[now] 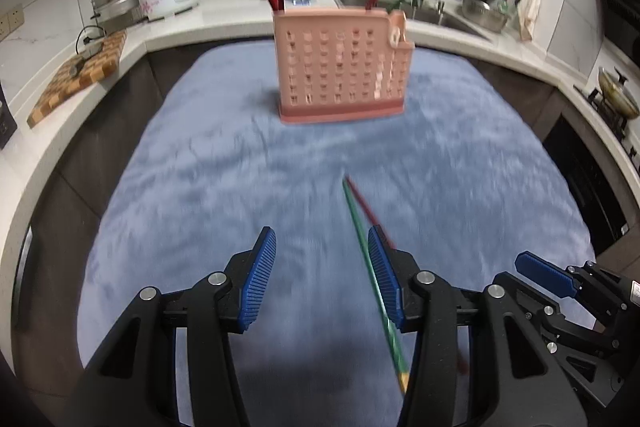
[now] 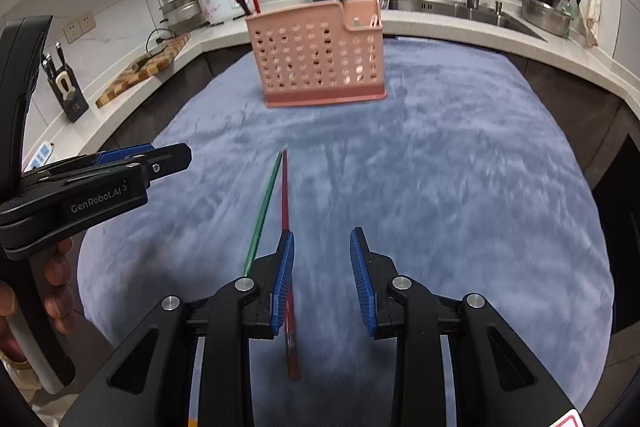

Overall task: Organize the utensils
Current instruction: 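Move both open tools down to the last red and green chopsticks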

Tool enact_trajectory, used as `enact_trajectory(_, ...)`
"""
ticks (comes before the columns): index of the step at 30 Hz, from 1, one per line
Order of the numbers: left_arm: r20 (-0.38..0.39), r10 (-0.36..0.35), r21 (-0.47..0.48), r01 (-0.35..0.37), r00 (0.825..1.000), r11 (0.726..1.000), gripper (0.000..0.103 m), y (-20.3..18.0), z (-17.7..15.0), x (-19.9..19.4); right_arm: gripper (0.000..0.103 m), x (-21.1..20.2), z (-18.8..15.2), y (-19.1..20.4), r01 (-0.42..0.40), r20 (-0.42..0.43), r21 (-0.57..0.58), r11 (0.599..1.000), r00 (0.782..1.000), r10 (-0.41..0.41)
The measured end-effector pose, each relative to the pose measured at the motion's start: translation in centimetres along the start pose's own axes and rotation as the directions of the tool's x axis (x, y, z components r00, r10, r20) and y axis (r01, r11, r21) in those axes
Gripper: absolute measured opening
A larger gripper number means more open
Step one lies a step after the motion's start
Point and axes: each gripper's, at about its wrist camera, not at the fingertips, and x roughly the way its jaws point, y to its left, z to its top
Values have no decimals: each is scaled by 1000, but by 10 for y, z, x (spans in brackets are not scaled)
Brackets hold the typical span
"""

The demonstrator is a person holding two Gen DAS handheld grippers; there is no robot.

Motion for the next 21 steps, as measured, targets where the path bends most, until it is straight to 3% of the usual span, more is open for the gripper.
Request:
enact_trajectory(10,-55,-10,26,12,998,1000,46,-11,-44,-3,29,7,-49,13,-12,-65,-4,1000,998,11)
enact_trajectory(21,-85,-16,30,18,996,999,50,-14,-67,-3,26,15,-65,18,-3,-88,-12,1000,996,2)
